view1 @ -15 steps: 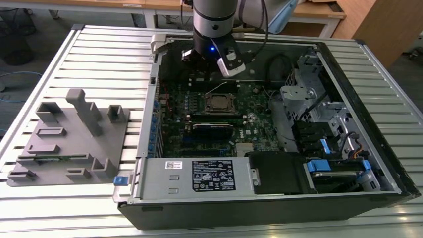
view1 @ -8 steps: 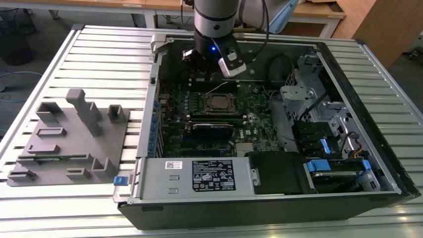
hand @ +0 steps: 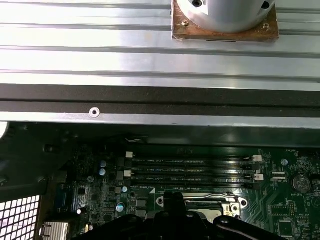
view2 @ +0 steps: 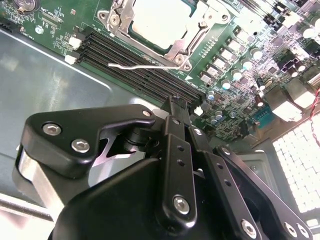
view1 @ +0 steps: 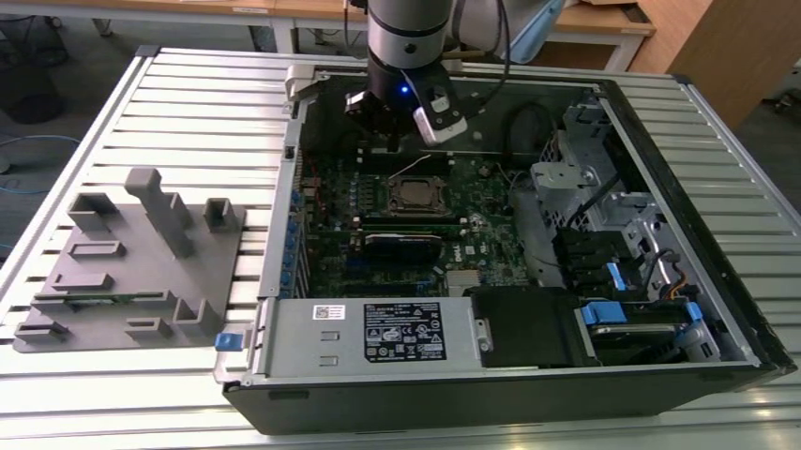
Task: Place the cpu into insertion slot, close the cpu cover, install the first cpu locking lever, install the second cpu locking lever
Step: 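Install the first cpu locking lever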
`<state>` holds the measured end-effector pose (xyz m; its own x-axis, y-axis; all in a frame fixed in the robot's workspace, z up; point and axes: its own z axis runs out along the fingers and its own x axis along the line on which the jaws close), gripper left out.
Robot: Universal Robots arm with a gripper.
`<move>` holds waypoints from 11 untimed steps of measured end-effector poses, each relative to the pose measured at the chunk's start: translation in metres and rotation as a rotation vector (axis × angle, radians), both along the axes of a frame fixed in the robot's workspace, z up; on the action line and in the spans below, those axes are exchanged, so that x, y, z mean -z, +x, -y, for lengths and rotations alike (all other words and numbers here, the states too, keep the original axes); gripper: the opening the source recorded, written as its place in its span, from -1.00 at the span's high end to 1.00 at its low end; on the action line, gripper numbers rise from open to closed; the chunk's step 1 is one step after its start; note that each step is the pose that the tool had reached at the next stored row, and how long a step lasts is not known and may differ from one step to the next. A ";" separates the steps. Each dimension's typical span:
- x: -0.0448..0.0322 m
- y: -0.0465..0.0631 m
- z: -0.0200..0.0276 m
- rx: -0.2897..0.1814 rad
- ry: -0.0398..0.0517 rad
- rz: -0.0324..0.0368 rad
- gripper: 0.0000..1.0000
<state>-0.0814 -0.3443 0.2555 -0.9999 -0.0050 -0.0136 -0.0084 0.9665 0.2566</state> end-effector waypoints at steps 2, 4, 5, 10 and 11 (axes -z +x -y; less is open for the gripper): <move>0.0000 0.000 0.0000 0.000 0.0000 0.0000 0.79; -0.0026 0.000 0.0000 0.000 -0.0002 -0.0002 0.79; -0.0026 0.000 0.0000 0.000 -0.0002 -0.0001 0.79; -0.0027 0.000 0.0000 0.000 -0.0002 -0.0001 0.79; -0.0027 0.000 0.0000 0.000 -0.0003 -0.0002 0.79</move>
<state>-0.0814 -0.3444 0.2582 -0.9999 -0.0050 -0.0134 -0.0083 0.9666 0.2563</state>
